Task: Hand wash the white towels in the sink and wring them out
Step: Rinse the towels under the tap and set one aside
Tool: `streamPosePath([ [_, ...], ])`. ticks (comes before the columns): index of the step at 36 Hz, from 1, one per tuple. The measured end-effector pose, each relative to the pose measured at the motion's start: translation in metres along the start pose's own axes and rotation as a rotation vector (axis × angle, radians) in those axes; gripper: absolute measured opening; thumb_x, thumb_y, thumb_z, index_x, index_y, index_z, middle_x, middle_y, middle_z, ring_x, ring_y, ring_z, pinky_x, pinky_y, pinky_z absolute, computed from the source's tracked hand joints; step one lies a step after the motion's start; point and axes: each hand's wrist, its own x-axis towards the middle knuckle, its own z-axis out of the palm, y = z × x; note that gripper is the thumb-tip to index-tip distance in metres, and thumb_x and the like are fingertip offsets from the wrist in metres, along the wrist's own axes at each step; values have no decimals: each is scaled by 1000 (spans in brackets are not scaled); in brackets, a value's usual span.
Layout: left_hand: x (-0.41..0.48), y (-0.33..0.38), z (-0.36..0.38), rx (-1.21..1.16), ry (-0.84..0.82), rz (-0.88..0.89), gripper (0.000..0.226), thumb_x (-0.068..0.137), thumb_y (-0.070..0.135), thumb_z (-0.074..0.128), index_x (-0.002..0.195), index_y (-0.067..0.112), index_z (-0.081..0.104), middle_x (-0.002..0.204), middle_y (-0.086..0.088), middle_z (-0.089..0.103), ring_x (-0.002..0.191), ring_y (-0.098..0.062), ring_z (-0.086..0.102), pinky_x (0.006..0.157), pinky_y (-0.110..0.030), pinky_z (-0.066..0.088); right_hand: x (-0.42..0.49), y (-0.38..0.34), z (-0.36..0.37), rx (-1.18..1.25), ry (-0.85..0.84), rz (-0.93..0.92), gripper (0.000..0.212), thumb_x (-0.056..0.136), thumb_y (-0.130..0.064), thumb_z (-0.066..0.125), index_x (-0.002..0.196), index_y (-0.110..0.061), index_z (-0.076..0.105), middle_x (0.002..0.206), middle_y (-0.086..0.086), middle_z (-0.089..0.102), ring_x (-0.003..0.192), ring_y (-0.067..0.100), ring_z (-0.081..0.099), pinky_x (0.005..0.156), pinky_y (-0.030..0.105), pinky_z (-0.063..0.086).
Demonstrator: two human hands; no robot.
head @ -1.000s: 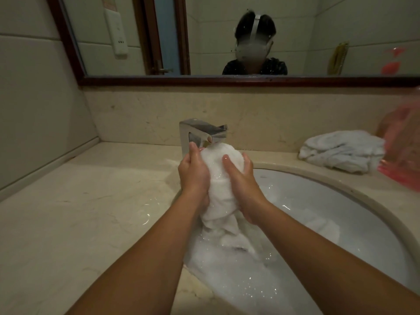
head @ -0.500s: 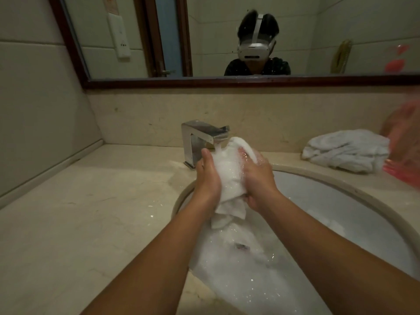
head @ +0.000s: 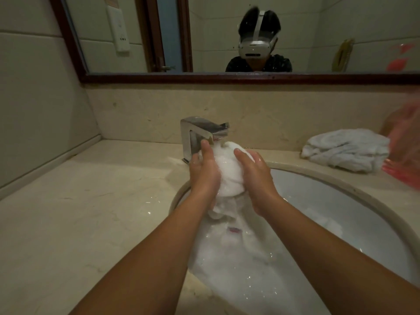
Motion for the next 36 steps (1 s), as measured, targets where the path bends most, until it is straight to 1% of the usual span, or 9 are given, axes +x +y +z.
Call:
streamPosePath([
  [4, 9, -3, 2, 70, -16, 62, 67, 105, 69, 32, 131, 16, 64, 112, 0, 71, 94, -14, 67, 70, -24, 50, -7, 7, 0, -2, -52, -38, 93, 75, -79, 71, 157, -49, 38, 164, -3, 40, 144, 22, 50, 117, 46, 47],
  [6, 10, -5, 2, 25, -62, 29, 86, 94, 87, 28, 133, 19, 65, 116, 0, 72, 103, -19, 69, 84, -32, 56, -9, 10, 2, -108, -109, -87, 89, 87, -72, 71, 162, -44, 34, 168, -5, 34, 151, 18, 41, 118, 36, 39],
  [10, 50, -45, 3, -111, -97, -101, 134, 45, 115, 30, 127, 20, 73, 116, -9, 78, 108, -32, 75, 101, -52, 59, -8, 12, 2, -290, -130, -129, 86, 72, -84, 73, 144, -38, 62, 144, -4, 63, 126, 15, 65, 107, 40, 55],
  [15, 19, -12, -10, -92, -148, -85, 99, 90, 88, 31, 125, 5, 72, 112, -19, 78, 103, -36, 77, 93, -56, 62, 1, 7, -11, -91, -70, 31, 35, 97, -41, 77, 124, -19, 75, 110, 4, 80, 100, 23, 78, 76, 34, 60],
  [19, 9, -12, -13, 62, -149, 116, 102, 72, 100, 30, 104, 17, 79, 104, -9, 80, 105, -29, 75, 99, -53, 57, 8, -4, -14, 255, -53, 212, 30, 101, -28, 72, 122, -6, 73, 109, 19, 80, 98, 39, 78, 78, 45, 64],
  [22, 17, -25, -11, 102, -188, 115, 115, 67, 110, 27, 131, 27, 71, 133, -6, 71, 131, -32, 62, 114, -57, 45, 7, -9, -15, 402, -139, 267, 39, 104, -29, 67, 128, 2, 69, 115, 26, 77, 101, 41, 78, 76, 44, 65],
  [26, 38, -43, -6, -69, -331, -45, 118, 67, 106, 45, 145, 18, 62, 138, -15, 69, 131, -35, 64, 117, -59, 44, 4, -6, -7, 384, -125, 247, 36, 108, -30, 63, 132, -5, 67, 118, 20, 78, 104, 37, 78, 78, 40, 64],
  [31, 18, -16, -5, -200, -273, -94, 98, 95, 86, 23, 136, 8, 66, 121, -19, 76, 115, -34, 73, 104, -48, 58, 0, -7, 5, 281, -67, 151, 40, 107, -32, 63, 145, -19, 57, 130, 11, 73, 110, 29, 76, 89, 43, 63],
  [36, 41, -34, -1, -158, -141, -93, 122, 64, 103, 28, 138, 14, 67, 125, -12, 75, 120, -31, 70, 111, -49, 52, -5, -9, 8, 6, -25, 58, 65, 101, -56, 63, 158, -32, 42, 144, -4, 60, 121, 19, 66, 102, 43, 58],
])
